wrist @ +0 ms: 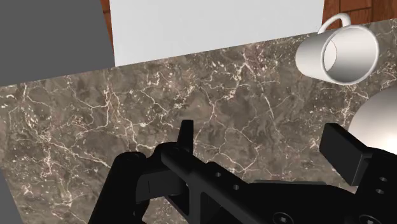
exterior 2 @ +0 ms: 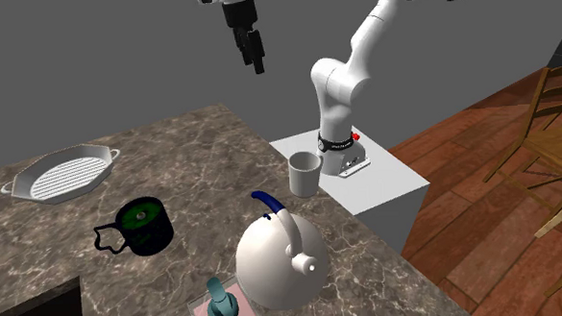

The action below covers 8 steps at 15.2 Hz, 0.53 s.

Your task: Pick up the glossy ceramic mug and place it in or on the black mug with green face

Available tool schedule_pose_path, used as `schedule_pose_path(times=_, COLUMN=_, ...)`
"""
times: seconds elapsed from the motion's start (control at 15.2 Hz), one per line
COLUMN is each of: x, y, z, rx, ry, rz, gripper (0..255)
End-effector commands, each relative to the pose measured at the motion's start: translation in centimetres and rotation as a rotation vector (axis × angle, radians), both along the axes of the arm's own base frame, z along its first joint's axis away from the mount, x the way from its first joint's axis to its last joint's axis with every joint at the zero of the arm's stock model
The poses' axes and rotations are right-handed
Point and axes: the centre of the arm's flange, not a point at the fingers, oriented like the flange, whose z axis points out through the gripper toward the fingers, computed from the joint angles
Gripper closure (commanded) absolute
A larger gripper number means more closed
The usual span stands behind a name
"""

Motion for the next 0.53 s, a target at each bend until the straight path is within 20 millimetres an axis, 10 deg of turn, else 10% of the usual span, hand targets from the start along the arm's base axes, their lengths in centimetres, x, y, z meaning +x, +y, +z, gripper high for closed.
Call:
schedule_pose_path(times=0.0, x=0.0, y=0.0, z=0.0, rx=0.000, ry=0.000, rz=0.000, gripper=0)
schedule_pose_path(times=0.46, x=-2.5, y=5.3, z=-7.1, rx=0.009, ry=-0.013, rz=-0.025, gripper=0)
